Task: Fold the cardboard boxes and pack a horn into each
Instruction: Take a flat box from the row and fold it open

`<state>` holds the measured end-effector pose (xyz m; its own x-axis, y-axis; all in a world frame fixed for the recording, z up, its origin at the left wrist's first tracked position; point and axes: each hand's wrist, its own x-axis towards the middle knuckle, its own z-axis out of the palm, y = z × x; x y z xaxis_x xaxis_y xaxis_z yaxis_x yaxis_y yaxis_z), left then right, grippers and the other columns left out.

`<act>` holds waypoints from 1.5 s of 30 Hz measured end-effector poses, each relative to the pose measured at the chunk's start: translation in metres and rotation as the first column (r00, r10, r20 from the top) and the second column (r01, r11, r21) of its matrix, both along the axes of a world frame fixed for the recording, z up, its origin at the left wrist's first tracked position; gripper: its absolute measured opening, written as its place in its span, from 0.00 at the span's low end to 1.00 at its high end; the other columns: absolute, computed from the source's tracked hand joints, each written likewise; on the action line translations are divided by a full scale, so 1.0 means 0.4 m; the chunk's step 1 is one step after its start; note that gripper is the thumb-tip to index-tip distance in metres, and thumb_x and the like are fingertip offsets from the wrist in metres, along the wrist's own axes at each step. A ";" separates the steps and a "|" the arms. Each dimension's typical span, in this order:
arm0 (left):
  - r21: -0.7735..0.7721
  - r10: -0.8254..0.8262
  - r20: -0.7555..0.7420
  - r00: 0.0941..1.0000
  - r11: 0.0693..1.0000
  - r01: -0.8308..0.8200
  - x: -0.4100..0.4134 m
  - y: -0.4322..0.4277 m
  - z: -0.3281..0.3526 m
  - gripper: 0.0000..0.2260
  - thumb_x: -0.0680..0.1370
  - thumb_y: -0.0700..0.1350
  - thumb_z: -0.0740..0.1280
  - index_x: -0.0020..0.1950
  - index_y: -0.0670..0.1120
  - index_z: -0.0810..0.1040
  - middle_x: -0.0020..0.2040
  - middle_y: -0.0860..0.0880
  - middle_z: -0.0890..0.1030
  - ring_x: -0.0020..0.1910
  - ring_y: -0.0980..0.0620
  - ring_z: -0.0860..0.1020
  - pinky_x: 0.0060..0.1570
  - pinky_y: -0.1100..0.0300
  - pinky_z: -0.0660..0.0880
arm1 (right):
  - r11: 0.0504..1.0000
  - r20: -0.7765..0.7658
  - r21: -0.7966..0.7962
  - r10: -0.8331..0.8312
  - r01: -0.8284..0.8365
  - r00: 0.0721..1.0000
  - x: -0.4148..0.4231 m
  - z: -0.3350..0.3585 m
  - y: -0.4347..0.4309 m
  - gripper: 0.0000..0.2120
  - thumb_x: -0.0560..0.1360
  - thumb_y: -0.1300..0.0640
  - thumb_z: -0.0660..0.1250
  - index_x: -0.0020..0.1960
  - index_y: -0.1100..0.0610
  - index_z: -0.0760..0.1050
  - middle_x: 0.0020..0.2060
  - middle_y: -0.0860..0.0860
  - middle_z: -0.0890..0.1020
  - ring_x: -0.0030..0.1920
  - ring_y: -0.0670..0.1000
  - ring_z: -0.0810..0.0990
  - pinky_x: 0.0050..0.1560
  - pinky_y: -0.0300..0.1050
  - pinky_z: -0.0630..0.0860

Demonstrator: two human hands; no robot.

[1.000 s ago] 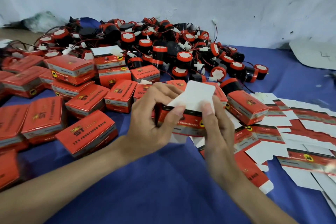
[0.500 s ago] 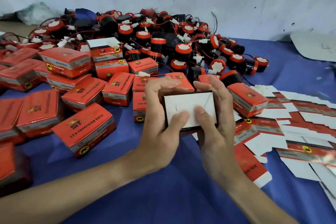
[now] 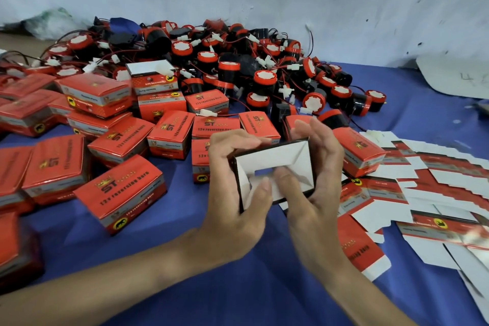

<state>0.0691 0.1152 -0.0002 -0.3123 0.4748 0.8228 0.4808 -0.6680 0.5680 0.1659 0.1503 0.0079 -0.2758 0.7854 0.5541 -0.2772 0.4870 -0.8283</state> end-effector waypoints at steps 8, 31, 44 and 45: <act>0.227 0.197 -0.116 0.973 0.959 -0.167 -0.019 0.021 -0.020 0.15 0.73 0.40 0.68 0.54 0.48 0.66 0.53 0.47 0.63 0.55 0.58 0.68 0.56 0.53 0.74 | 0.578 -0.357 -0.663 0.314 -0.475 0.880 0.013 0.047 -0.012 0.31 0.67 0.58 0.71 0.68 0.59 0.66 0.55 0.54 0.80 0.53 0.51 0.79 0.53 0.40 0.76; -0.099 0.010 0.203 0.979 0.995 0.011 -0.001 0.010 -0.008 0.17 0.77 0.43 0.60 0.65 0.52 0.63 0.60 0.58 0.72 0.59 0.58 0.75 0.55 0.64 0.73 | 0.810 -0.226 -0.347 0.417 -0.473 0.880 0.002 0.028 0.002 0.30 0.72 0.58 0.67 0.72 0.59 0.63 0.63 0.57 0.77 0.63 0.57 0.76 0.63 0.51 0.74; -0.055 -0.140 0.310 0.940 0.985 0.164 0.004 -0.011 -0.017 0.23 0.73 0.41 0.59 0.68 0.54 0.65 0.63 0.40 0.74 0.58 0.44 0.77 0.53 0.55 0.76 | 0.749 -0.273 -0.456 0.396 -0.481 0.876 -0.008 -0.003 -0.012 0.25 0.66 0.45 0.75 0.57 0.58 0.76 0.53 0.56 0.83 0.55 0.54 0.81 0.55 0.45 0.78; -0.074 -0.140 0.346 0.928 0.982 0.176 0.006 -0.010 -0.014 0.23 0.72 0.38 0.59 0.66 0.53 0.66 0.61 0.46 0.77 0.57 0.49 0.78 0.51 0.59 0.77 | 0.734 -0.288 -0.453 0.415 -0.505 0.863 -0.007 -0.003 -0.012 0.23 0.67 0.47 0.74 0.57 0.58 0.77 0.54 0.56 0.82 0.55 0.55 0.81 0.55 0.45 0.78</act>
<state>0.0717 0.1113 -0.0057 -0.4772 0.6167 0.6261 0.1414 -0.6493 0.7473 0.1631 0.1456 0.0068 -0.6217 0.7597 0.1907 -0.5043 -0.2020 -0.8396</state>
